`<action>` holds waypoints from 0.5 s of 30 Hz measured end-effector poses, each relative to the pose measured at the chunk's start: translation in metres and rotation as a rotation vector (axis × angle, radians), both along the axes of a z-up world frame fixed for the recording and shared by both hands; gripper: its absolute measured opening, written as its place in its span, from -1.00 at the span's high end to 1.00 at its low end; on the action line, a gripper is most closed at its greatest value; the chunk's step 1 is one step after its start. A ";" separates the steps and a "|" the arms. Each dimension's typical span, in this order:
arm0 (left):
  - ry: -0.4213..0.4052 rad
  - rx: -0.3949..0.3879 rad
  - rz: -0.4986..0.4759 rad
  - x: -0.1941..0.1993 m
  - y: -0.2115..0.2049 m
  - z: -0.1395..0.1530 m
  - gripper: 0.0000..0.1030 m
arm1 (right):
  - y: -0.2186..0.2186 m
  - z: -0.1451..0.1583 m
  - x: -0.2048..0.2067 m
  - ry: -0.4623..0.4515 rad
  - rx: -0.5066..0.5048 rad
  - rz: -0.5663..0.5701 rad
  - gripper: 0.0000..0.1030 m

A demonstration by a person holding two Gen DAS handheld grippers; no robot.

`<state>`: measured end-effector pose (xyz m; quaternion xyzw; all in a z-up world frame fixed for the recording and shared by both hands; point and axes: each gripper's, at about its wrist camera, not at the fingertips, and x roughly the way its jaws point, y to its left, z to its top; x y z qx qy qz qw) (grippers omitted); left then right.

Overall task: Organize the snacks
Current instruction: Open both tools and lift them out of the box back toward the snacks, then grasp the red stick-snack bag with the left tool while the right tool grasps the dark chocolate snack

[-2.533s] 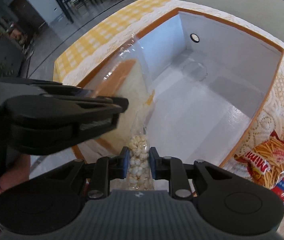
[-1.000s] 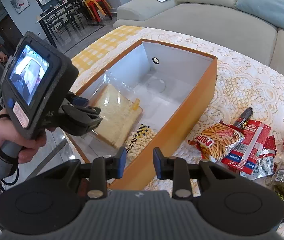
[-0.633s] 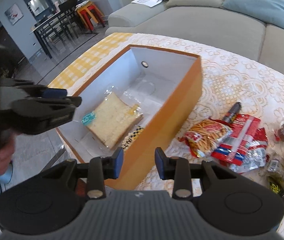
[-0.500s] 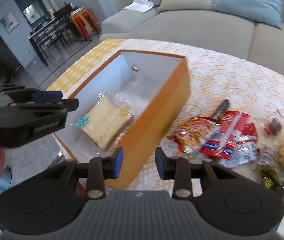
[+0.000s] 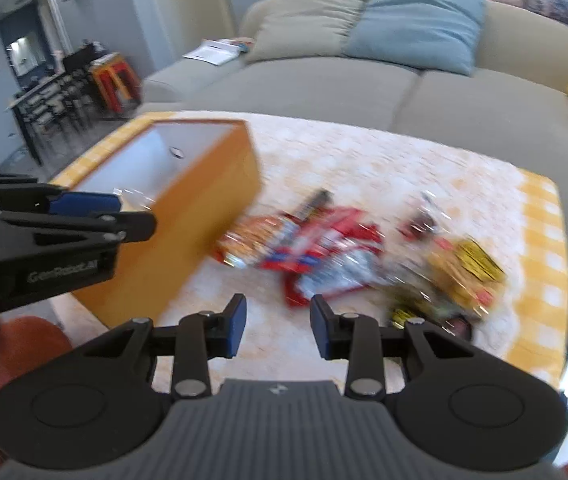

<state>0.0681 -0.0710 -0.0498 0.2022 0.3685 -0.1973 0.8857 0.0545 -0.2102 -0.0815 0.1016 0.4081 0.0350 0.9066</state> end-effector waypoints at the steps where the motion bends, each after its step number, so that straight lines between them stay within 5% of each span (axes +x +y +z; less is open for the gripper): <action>1: 0.000 0.010 -0.009 -0.001 -0.003 -0.006 0.08 | -0.005 -0.005 -0.002 0.011 0.008 -0.017 0.34; 9: -0.079 0.165 -0.069 0.002 -0.022 -0.037 -0.15 | -0.024 -0.035 0.006 0.062 -0.035 -0.114 0.21; 15: -0.125 0.264 -0.118 0.015 -0.033 -0.059 -0.24 | -0.031 -0.054 0.008 0.099 -0.096 -0.176 -0.16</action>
